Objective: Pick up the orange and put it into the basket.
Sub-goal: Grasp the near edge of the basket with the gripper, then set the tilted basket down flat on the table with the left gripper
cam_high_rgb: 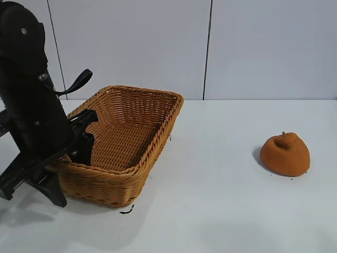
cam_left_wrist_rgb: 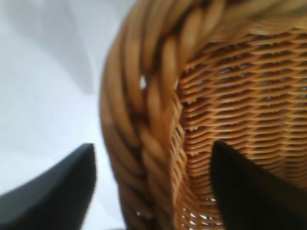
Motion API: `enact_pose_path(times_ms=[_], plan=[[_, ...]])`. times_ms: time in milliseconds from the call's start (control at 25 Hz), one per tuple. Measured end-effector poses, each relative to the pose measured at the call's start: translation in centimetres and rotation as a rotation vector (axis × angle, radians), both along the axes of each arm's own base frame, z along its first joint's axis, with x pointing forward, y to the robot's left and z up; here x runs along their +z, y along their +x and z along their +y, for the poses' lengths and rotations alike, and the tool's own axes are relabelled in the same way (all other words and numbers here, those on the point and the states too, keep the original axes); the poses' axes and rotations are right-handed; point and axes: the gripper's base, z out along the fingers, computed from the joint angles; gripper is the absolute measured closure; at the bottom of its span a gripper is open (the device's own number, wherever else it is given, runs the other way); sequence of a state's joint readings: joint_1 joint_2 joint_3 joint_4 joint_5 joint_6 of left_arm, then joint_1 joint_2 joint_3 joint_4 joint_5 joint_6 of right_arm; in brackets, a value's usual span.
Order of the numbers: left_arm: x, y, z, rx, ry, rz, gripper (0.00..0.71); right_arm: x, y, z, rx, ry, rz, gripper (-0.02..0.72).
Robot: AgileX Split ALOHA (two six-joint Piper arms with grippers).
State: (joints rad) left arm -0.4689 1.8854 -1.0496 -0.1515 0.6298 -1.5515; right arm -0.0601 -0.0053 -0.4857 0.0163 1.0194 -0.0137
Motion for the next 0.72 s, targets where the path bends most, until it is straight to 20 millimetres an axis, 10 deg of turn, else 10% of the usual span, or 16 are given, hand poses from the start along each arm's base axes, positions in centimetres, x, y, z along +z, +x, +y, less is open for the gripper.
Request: enact_pose_path(times_ms=[720], plan=[[4.6, 3.3, 2.6, -0.185, 0.02, -0.062, 0.62, 0.0, 0.0, 0.0, 0.0, 0.0, 0.001, 0.029]])
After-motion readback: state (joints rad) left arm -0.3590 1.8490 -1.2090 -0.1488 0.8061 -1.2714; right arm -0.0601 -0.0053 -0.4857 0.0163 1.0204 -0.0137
